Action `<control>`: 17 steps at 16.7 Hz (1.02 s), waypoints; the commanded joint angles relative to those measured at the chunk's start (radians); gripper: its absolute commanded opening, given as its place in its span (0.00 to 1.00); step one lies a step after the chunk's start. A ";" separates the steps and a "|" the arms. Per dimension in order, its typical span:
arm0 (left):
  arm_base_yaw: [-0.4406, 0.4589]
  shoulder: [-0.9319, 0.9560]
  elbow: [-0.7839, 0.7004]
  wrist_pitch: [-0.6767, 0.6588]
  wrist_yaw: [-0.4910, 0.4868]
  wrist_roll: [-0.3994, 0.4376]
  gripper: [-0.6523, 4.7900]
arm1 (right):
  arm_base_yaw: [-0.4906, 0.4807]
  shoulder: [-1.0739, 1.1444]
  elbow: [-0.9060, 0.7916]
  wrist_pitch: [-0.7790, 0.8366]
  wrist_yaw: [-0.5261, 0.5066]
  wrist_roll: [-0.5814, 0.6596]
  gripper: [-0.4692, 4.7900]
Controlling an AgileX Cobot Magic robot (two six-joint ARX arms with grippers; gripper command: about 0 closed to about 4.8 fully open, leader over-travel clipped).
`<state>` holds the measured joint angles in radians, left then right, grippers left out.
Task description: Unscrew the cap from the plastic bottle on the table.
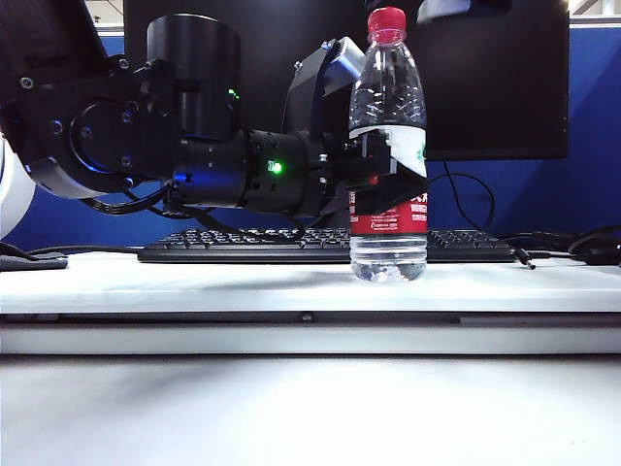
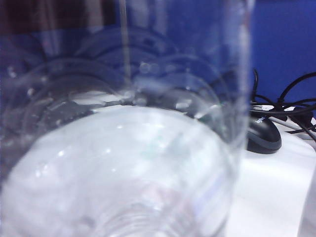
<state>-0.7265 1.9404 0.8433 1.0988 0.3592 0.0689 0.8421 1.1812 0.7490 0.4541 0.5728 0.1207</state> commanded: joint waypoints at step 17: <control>0.000 0.000 0.003 0.000 0.032 -0.002 0.62 | -0.042 0.063 0.072 -0.170 -0.253 0.006 0.18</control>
<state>-0.7246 1.9404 0.8429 1.0988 0.3668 0.0620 0.8074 1.2415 0.8192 0.3542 0.4656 0.1181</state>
